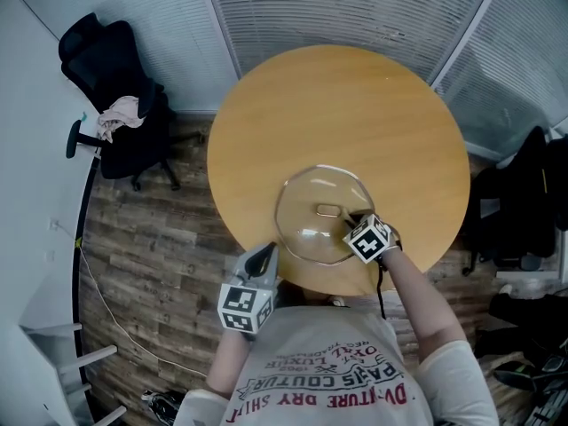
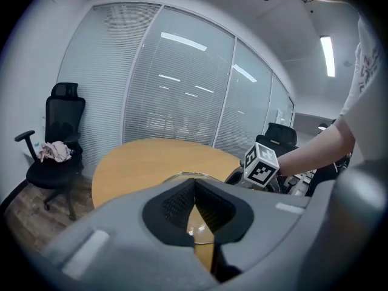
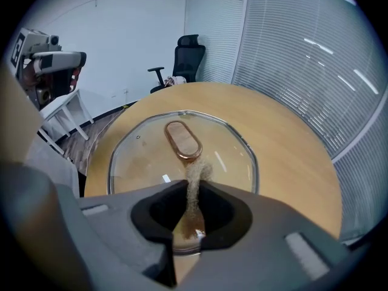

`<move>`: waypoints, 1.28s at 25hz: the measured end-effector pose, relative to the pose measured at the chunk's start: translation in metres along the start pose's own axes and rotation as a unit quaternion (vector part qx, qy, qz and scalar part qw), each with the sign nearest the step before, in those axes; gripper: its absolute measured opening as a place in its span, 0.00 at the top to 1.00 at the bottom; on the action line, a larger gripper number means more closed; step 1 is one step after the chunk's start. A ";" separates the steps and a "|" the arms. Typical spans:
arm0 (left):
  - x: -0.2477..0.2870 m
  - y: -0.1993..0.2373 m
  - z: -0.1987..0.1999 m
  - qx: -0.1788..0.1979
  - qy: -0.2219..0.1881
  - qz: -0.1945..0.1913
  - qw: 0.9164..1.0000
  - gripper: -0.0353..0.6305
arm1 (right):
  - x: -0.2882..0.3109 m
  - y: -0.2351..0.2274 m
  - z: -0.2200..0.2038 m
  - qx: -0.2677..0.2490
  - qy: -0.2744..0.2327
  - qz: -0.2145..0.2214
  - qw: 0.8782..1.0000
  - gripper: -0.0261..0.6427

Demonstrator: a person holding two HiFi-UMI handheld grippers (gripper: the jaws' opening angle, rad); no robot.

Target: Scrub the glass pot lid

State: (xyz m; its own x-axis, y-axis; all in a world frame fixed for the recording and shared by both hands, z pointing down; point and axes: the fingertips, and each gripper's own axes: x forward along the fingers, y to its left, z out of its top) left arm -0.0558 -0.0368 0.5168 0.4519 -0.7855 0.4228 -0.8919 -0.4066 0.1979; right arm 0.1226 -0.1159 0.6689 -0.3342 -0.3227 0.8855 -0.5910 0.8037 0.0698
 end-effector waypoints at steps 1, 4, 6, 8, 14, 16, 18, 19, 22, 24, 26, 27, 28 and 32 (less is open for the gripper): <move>0.000 -0.001 -0.001 0.000 0.001 -0.003 1.000 0.94 | -0.001 0.003 -0.001 0.010 0.002 0.002 1.000 0.87; 0.001 0.000 0.002 0.003 0.000 -0.012 1.000 0.94 | -0.004 0.013 -0.002 0.026 0.011 0.007 1.000 0.87; 0.003 0.003 0.005 0.005 -0.002 -0.017 1.000 0.94 | -0.004 0.019 0.001 0.026 0.014 0.011 0.999 0.87; 0.007 0.004 0.006 0.007 -0.001 -0.024 1.000 0.94 | -0.003 0.024 0.001 0.030 0.016 0.014 0.999 0.87; 0.022 0.016 0.013 0.013 0.001 -0.050 0.999 0.94 | -0.001 0.040 0.012 0.048 0.029 0.019 0.998 0.87; 0.027 0.021 0.016 0.016 0.001 -0.060 0.998 0.94 | 0.001 0.045 0.015 0.051 0.037 0.018 0.998 0.87; 0.031 0.027 0.019 0.020 0.002 -0.071 0.997 0.94 | 0.003 0.048 0.017 0.052 0.048 0.012 0.997 0.87; 0.032 0.031 0.020 0.021 0.003 -0.075 0.997 0.94 | 0.004 0.049 0.019 0.054 0.052 0.009 0.997 0.87; 0.037 0.040 0.024 0.024 0.005 -0.088 0.996 0.94 | 0.007 0.054 0.026 0.056 0.059 0.011 0.997 0.87; 0.040 0.044 0.027 0.025 0.005 -0.097 0.995 0.94 | 0.009 0.058 0.031 0.053 0.066 0.016 0.996 0.87; 0.044 0.047 0.030 0.030 0.007 -0.107 0.994 0.94 | 0.011 0.061 0.037 0.056 0.066 0.021 0.996 0.87; 0.047 0.048 0.031 0.033 0.007 -0.110 0.993 0.94 | 0.012 0.061 0.040 0.059 0.065 0.021 0.996 0.87; 0.049 0.050 0.032 0.035 0.008 -0.113 0.993 0.94 | 0.013 0.062 0.041 0.061 0.066 0.021 0.996 0.87; 0.055 0.057 0.032 0.033 0.012 -0.117 0.993 0.94 | 0.017 0.064 0.046 0.072 0.064 0.021 0.995 0.87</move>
State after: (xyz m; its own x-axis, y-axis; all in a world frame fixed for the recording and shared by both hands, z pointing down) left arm -0.0815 -0.1181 0.5230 0.6448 -0.6552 0.3937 -0.7597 -0.6062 0.2353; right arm 0.0456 -0.0933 0.6672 -0.2705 -0.2171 0.9379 -0.6803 0.7325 -0.0266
